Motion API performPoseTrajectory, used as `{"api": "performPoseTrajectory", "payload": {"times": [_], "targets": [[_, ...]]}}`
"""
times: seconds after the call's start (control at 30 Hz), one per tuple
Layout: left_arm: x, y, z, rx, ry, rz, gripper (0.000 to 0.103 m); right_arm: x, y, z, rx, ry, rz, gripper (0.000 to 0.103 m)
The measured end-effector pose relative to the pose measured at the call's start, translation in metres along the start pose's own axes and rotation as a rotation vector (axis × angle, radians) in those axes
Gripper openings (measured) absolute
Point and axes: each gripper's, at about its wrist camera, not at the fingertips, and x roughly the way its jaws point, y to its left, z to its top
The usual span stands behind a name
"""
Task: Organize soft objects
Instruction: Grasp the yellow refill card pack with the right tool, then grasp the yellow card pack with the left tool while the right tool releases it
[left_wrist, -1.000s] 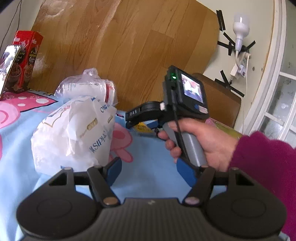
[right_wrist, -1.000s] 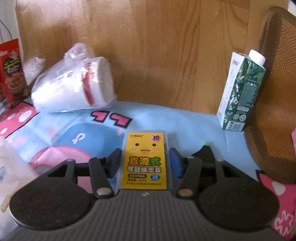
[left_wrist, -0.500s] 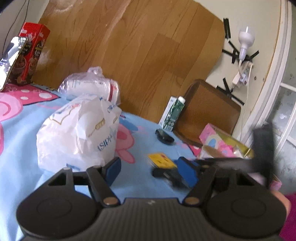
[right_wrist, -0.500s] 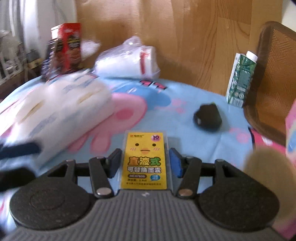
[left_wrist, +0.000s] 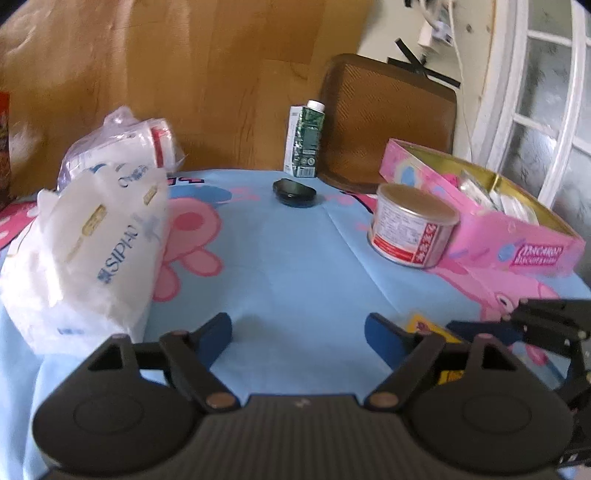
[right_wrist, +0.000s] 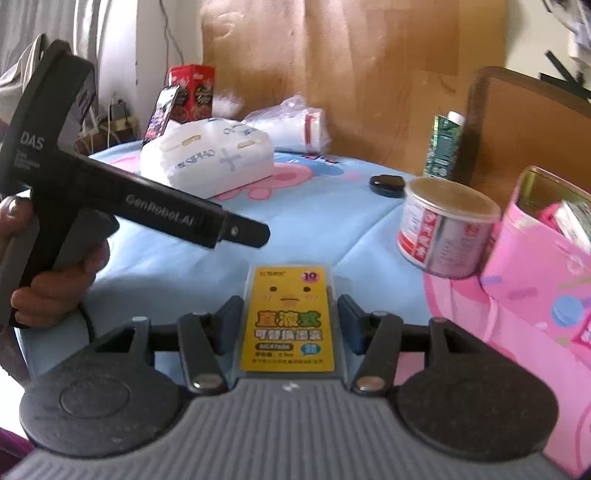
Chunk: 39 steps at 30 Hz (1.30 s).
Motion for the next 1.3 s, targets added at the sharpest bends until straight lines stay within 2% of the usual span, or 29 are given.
{"api": "performPoseTrajectory", "payload": {"times": [0.37, 0.63, 0.73, 1.03, 1.17, 1.3], "targets": [[0.0, 0.004, 0.001, -0.026, -0.002, -0.012, 0.083, 0.002, 0.0, -0.001, 0.028, -0.008, 0.022, 0.064], [-0.001, 0.005, 0.001, -0.03, -0.007, -0.014, 0.083, 0.0, 0.002, -0.003, 0.025, -0.01, 0.011, 0.066], [-0.001, 0.006, 0.001, -0.037, -0.007, -0.021, 0.083, -0.001, 0.002, -0.003, 0.028, -0.009, -0.005, 0.07], [-0.007, 0.008, 0.003, -0.072, -0.011, -0.091, 0.081, -0.026, 0.0, -0.02, 0.086, -0.001, -0.065, 0.079], [-0.011, -0.007, 0.0, -0.093, 0.011, -0.151, 0.081, -0.032, 0.002, -0.026, 0.078, -0.011, -0.082, 0.079], [-0.018, -0.022, -0.003, -0.098, 0.045, -0.158, 0.081, -0.029, 0.003, -0.023, 0.069, -0.005, -0.076, 0.076]]}}
